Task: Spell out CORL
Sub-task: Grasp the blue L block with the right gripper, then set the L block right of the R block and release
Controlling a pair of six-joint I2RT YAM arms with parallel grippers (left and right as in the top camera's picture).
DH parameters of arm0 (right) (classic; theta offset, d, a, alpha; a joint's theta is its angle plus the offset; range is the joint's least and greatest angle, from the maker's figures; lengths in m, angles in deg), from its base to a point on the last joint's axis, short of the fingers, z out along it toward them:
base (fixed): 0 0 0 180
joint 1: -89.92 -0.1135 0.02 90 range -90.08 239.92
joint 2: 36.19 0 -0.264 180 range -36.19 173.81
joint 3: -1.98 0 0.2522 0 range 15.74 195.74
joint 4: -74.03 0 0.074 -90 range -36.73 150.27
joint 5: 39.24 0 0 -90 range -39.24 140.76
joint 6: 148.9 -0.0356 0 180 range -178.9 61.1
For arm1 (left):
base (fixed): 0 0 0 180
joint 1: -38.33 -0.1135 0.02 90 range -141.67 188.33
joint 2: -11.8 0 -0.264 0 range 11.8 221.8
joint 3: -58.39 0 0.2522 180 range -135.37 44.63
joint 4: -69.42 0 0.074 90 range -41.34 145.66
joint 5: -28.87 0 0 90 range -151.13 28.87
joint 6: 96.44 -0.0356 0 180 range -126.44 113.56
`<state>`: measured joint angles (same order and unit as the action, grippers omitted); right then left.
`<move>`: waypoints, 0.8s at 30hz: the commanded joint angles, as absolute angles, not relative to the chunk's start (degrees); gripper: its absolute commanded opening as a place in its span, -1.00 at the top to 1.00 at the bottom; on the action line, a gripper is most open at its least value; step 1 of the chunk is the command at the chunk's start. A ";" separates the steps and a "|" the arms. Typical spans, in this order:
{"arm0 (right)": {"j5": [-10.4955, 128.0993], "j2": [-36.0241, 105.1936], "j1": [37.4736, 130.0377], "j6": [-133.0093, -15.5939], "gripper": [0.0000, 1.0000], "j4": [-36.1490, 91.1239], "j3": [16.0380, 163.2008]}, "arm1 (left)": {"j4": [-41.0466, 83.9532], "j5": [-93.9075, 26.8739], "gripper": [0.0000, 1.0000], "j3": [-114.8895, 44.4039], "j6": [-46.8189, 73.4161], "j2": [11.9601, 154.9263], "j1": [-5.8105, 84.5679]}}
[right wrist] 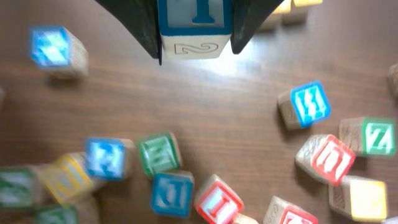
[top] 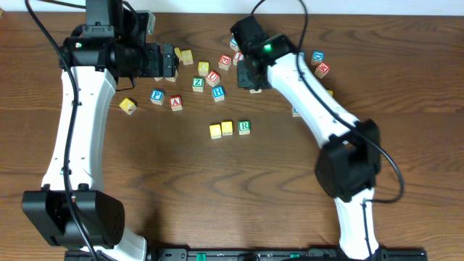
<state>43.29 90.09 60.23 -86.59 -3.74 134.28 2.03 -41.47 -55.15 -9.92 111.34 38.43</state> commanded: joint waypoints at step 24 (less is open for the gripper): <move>48.12 90.27 59.02 -88.66 0.43 2.80 112.49 | 1.92 -40.60 -0.95 -56.68 -10.71 111.67 38.30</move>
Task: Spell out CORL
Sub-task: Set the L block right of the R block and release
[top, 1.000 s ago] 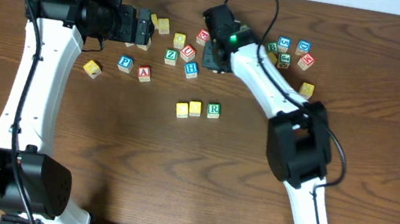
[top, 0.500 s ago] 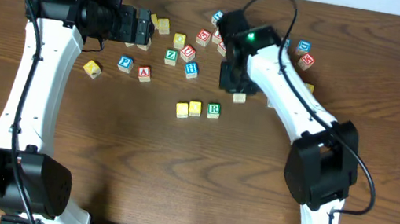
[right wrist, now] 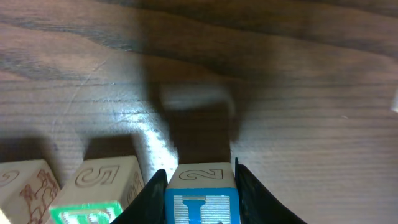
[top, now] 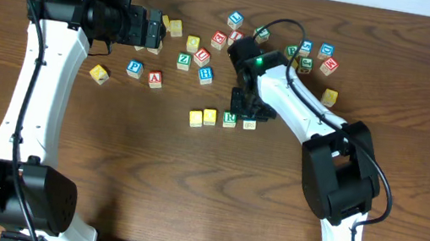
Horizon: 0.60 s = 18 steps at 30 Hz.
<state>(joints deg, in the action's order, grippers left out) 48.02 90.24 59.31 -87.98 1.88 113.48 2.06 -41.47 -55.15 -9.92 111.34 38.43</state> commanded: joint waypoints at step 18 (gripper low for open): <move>49.83 84.80 60.42 -87.48 0.23 4.11 114.20 | 1.92 -40.60 -0.95 -56.68 -10.71 111.67 38.30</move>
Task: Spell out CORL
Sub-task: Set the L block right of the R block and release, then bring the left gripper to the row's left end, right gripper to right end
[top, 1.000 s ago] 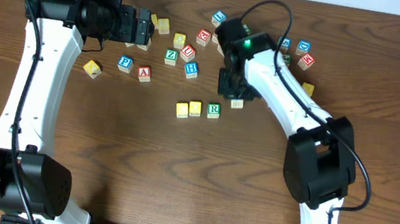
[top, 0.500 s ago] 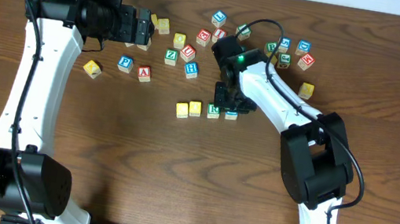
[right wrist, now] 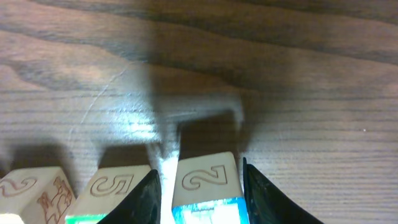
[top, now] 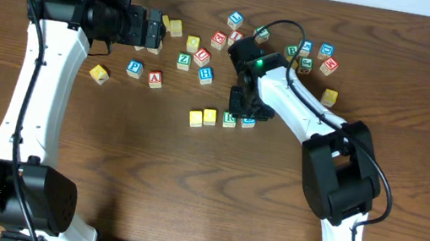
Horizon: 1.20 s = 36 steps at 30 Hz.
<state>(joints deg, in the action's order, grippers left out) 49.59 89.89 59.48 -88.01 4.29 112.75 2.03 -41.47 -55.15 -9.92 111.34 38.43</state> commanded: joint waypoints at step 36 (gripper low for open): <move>55.60 82.92 65.82 -85.25 0.80 10.41 99.92 | -1.27 -41.28 0.85 -44.55 0.22 111.78 38.87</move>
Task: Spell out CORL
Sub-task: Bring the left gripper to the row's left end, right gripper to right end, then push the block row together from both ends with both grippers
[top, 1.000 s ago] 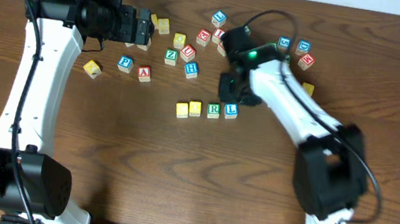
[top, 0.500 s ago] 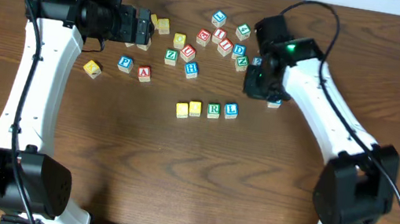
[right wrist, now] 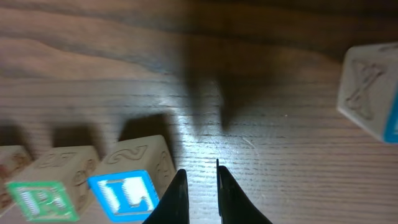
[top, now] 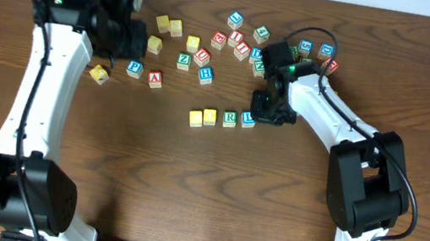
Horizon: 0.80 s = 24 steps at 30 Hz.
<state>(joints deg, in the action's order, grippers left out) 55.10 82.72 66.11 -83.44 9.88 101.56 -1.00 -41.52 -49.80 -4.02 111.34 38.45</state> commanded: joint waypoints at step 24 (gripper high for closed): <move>55.67 82.97 65.76 -85.45 0.77 12.57 98.85 | 30.58 -42.30 0.85 -13.08 14.95 111.78 50.03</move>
<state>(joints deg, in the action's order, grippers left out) 55.51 82.72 66.11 -84.57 12.31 99.25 29.29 -42.78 -14.59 11.87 111.67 49.84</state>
